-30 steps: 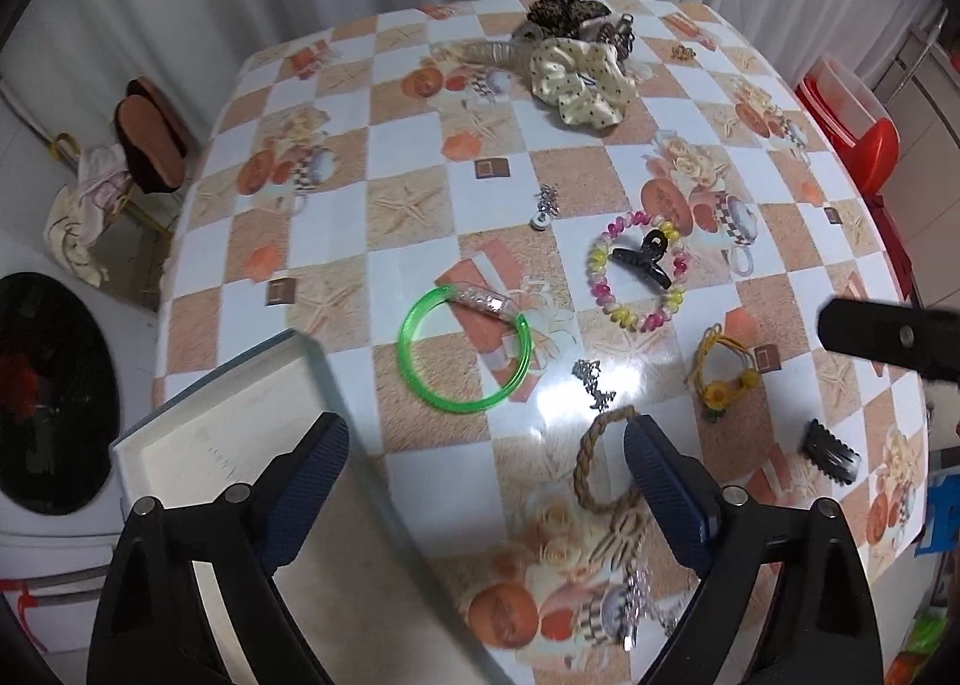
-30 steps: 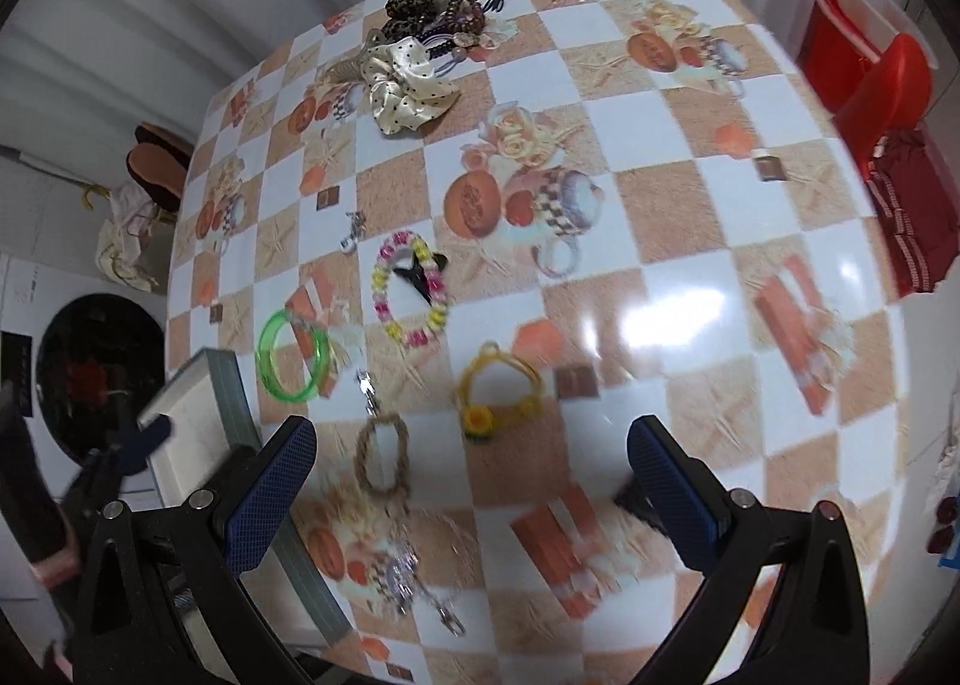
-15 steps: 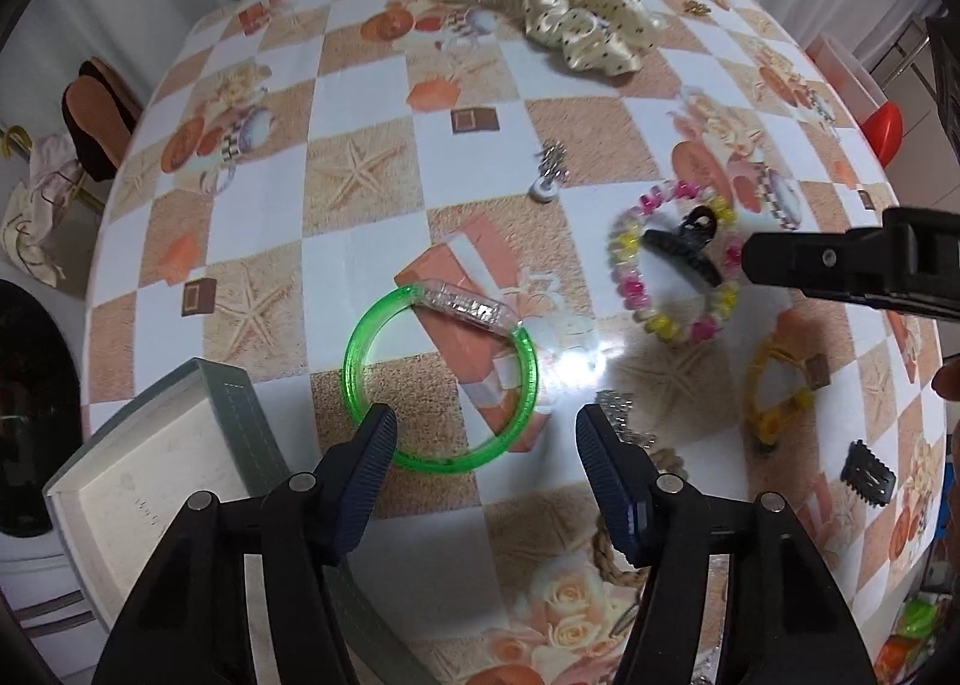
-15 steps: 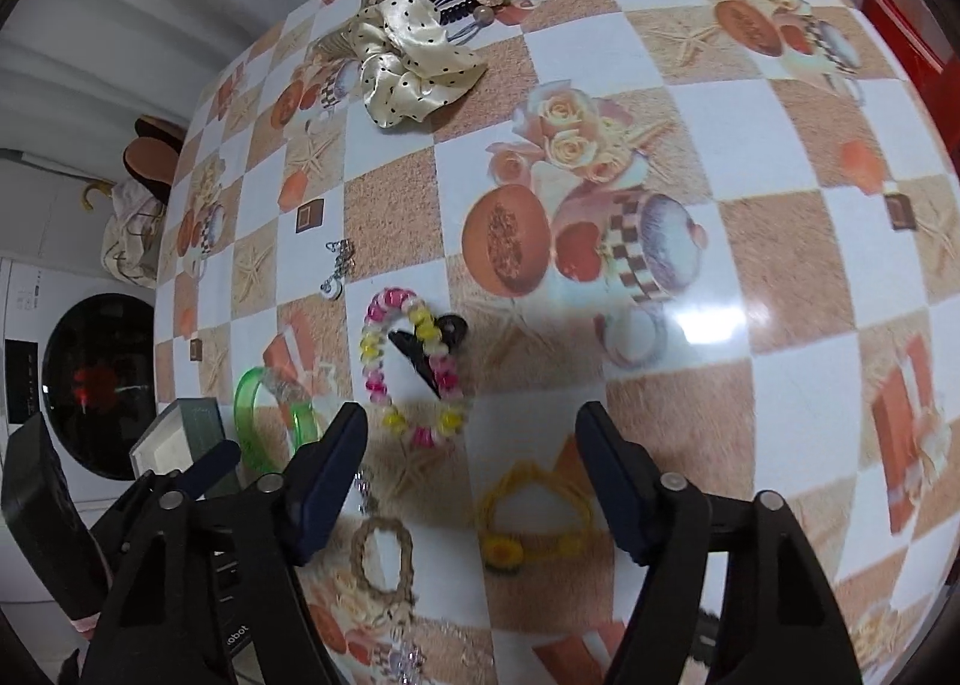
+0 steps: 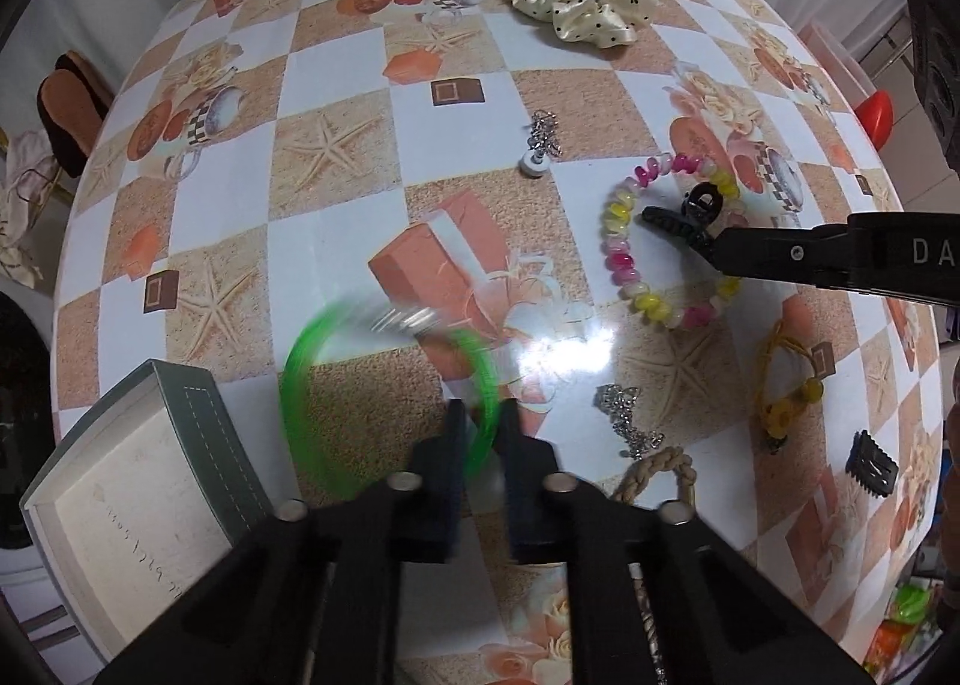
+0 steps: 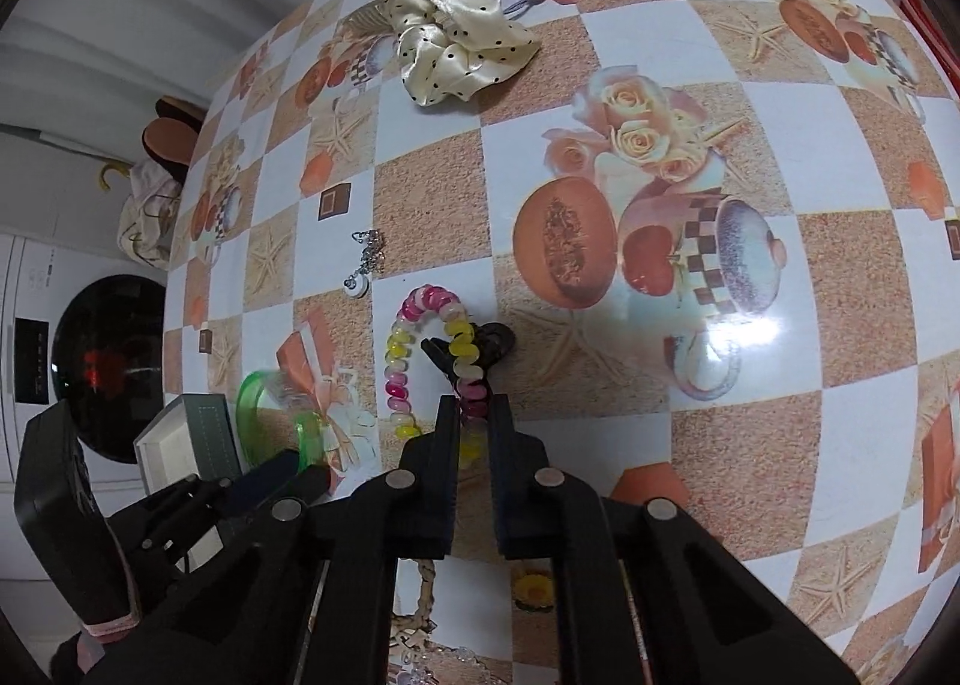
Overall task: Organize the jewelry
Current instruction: 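Carry both bracelets to the white tray and release them inside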
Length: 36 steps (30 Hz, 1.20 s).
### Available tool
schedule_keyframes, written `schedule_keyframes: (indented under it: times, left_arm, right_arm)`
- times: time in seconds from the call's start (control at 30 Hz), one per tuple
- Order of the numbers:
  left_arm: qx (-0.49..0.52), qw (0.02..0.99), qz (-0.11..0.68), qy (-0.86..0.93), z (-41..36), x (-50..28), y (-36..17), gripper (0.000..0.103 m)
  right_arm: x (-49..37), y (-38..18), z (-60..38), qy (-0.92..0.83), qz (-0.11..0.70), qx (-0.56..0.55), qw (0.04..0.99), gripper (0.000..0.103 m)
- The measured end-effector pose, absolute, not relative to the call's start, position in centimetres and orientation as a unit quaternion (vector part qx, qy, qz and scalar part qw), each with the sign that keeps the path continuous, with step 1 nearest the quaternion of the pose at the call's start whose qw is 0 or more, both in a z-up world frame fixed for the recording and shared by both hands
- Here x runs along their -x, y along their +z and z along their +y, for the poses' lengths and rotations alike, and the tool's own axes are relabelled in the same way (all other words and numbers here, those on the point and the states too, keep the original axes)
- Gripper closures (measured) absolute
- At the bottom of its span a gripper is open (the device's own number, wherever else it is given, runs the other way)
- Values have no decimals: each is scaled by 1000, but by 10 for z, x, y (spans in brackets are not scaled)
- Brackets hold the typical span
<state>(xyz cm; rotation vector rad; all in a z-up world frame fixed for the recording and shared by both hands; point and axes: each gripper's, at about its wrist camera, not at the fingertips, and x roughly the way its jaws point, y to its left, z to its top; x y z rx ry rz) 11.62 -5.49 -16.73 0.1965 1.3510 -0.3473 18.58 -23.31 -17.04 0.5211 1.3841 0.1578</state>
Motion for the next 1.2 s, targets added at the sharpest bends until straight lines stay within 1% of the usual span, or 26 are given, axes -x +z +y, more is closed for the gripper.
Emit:
schedule_keyframes:
  times: [0.3,0.77,1.03,1.2]
  left_arm:
    - [-59,778,604,-163,-45,-109,-140,92]
    - [-6,814,561,-150,-3,-81,-74,92]
    - [20,830,550,-91,63,-56,-60,92]
    - [25,829,557,-41,107,-43,-71,92]
  right_arm:
    - [-175,-147,-231,86,611,-239,750,94]
    - [-149,-99,-215,107,594,-236,762,94]
    - [-148,-74,-155,161,592,-210,761,93]
    - [-153,-69,-97,208,596,-188,753,94]
